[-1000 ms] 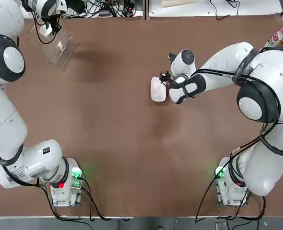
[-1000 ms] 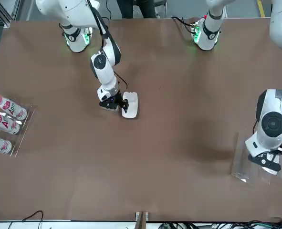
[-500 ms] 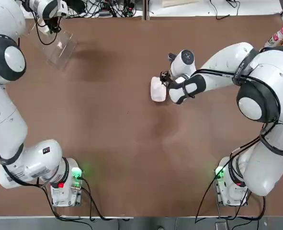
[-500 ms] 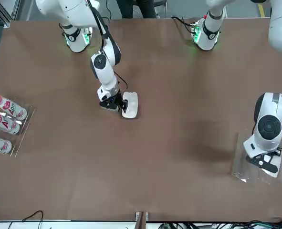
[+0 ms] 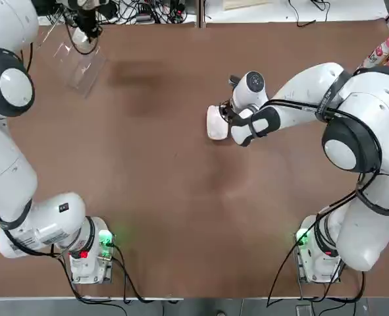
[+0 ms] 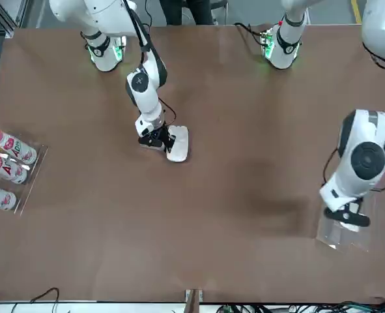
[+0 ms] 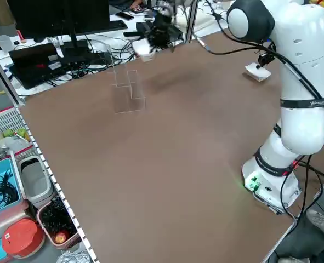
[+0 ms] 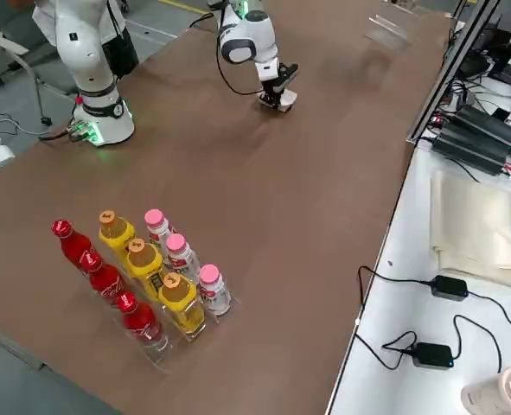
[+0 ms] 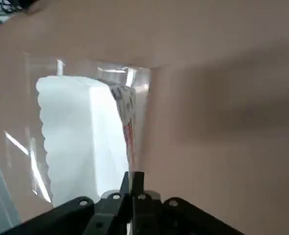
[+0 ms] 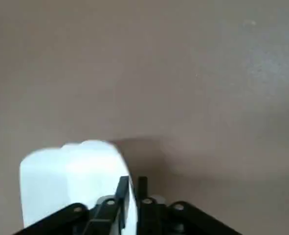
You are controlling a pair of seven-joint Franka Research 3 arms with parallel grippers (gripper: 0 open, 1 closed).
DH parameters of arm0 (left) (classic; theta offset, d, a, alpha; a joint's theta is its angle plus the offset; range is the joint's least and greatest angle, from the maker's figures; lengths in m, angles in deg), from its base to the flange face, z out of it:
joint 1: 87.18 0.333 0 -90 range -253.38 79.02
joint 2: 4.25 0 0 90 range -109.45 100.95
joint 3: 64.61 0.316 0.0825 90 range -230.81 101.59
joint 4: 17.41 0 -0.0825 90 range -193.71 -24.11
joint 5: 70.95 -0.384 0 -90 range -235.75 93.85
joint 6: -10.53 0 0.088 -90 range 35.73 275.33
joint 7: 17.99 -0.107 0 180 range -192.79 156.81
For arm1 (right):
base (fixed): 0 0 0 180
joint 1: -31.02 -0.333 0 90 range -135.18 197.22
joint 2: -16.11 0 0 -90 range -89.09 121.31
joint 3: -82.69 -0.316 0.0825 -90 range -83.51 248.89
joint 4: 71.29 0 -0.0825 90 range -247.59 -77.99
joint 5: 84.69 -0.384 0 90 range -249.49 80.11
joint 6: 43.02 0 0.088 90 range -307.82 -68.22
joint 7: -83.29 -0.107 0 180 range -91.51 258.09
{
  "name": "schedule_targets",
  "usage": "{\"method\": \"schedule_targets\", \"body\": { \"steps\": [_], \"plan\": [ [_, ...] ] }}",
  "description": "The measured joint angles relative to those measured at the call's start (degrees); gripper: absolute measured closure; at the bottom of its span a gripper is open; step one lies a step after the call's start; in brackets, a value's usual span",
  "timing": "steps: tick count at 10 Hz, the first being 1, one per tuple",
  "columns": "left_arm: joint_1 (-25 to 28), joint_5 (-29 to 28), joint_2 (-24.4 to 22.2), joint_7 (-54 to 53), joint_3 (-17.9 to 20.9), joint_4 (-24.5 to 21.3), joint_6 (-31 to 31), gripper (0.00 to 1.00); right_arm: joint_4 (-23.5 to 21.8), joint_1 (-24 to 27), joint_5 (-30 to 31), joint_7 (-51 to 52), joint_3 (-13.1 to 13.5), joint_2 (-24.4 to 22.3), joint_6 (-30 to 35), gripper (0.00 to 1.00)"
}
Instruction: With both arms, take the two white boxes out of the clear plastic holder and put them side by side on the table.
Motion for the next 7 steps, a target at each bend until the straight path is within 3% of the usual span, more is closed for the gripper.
{"method": "schedule_targets", "body": {
  "steps": [3,5,7],
  "plan": [
    [-1.2,5.1,-0.4,15.7,-8.8,-0.3,-4.6,0.98,0.1,0.0,0.0,0.0,0.5,0.0,0.0,0.98],
    [-4.8,7.1,-0.1,23.3,-10.3,-0.7,-5.6,0.98,0.5,1.0,-0.1,0.0,1.9,-0.5,1.7,0.98],
    [-10.4,9.7,0.8,29.8,-10.4,-0.7,-5.7,0.98,2.5,3.7,-0.1,0.0,3.6,-3.2,9.6,0.98]
  ]
}}
